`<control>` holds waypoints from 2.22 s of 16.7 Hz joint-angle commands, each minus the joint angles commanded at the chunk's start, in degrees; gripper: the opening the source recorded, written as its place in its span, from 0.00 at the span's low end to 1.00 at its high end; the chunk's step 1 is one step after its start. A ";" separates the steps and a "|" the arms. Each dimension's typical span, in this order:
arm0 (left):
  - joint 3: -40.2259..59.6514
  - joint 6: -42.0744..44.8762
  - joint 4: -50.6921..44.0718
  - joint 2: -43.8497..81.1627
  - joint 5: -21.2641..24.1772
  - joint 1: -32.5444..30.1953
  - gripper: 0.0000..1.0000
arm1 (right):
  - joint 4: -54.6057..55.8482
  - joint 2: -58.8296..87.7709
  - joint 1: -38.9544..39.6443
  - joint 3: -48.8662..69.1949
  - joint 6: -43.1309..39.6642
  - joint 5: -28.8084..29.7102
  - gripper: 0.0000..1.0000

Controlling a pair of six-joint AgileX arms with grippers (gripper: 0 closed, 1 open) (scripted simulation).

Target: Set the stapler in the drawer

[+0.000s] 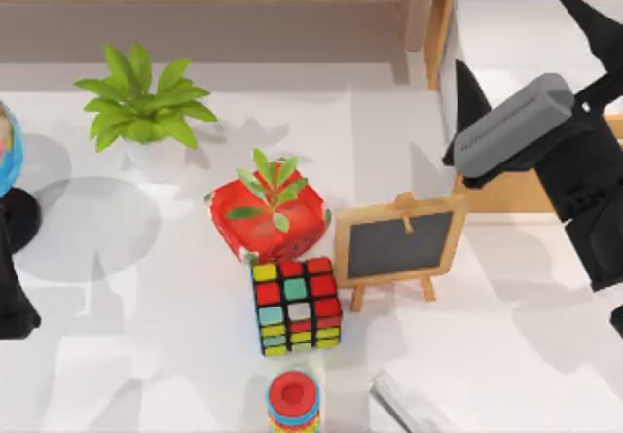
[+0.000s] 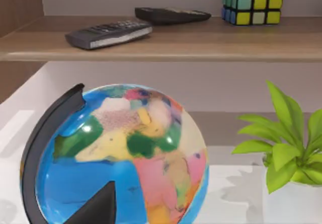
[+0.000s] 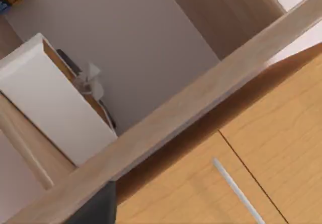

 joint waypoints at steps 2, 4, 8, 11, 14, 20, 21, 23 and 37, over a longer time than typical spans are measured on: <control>0.00 0.00 0.00 0.00 0.00 0.00 1.00 | -8.01 -3.45 3.67 5.13 8.29 -3.02 1.00; 0.00 0.00 0.00 0.00 0.00 0.00 1.00 | -17.09 -6.33 7.26 10.44 16.55 -5.93 1.00; 0.00 0.00 0.00 0.00 0.00 0.00 1.00 | -38.67 -9.36 14.05 20.23 32.31 -10.86 1.00; 0.00 0.00 0.00 0.00 0.00 0.00 1.00 | -56.90 -9.33 18.42 26.46 42.41 -13.34 1.00; 0.00 0.00 0.00 0.00 0.00 0.00 1.00 | -75.95 -7.72 21.88 31.35 51.03 -14.73 1.00; 0.00 0.00 0.00 0.00 0.00 0.00 1.00 | -112.44 -1.98 24.85 37.44 63.62 -14.77 1.00; 0.00 0.00 0.00 0.00 0.00 0.00 1.00 | -117.58 -0.90 24.81 38.23 65.08 -14.42 1.00; 0.00 0.00 0.00 0.00 0.00 0.00 1.00 | -126.43 1.42 24.52 39.64 67.51 -13.61 1.00; 0.00 0.00 0.00 0.00 0.00 0.00 1.00 | -139.12 6.51 23.70 40.67 71.00 -11.60 1.00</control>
